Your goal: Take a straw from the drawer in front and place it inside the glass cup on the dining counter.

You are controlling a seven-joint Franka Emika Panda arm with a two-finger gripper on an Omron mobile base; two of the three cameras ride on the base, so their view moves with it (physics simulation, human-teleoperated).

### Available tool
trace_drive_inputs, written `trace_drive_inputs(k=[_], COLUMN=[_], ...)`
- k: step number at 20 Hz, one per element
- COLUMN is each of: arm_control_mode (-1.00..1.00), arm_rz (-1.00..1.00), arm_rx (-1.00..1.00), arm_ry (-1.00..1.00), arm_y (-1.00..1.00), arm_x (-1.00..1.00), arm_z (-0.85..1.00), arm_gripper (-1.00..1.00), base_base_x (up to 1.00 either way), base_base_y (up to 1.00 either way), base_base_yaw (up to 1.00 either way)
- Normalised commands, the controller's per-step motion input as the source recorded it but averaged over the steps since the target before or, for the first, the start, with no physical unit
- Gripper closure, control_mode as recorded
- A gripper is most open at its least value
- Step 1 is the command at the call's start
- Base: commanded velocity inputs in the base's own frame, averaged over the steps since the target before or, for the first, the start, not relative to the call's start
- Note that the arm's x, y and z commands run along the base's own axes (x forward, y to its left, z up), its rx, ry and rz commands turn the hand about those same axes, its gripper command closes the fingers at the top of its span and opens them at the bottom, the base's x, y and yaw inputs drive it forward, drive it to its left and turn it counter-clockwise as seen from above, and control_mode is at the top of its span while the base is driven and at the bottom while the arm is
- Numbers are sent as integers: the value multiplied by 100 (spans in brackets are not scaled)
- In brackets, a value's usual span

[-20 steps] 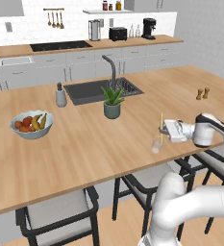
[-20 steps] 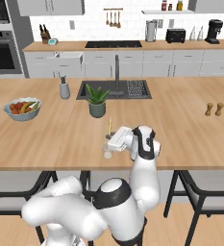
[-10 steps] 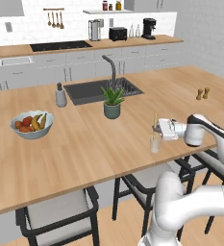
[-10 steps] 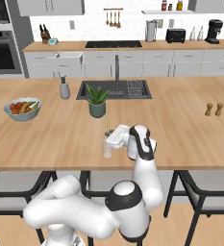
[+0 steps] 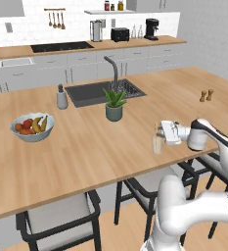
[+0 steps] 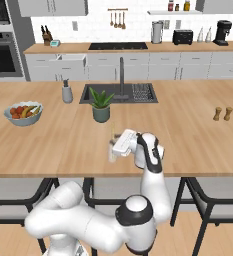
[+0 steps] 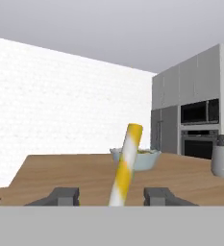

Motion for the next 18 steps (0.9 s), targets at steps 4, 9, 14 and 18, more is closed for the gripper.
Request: trace_drive_inputs(k=[4, 9, 14, 18], arm_control_mode=[-100, -100, -100, -100], arm_rz=[1, 1, 3, 4], arm_rx=[0, 0, 0, 0], arm_ry=[-12, -16, -28, -33], arm_y=[0, 0, 0, 0], arm_x=[0, -6, -42, -66], arm_z=[0, 22, 44, 36], arm_gripper=[-100, -100, -100, -100], base_base_x=[0, 0, 0, 0], base_base_y=[0, 0, 0, 0], base_base_yaw=[0, 0, 0, 0])
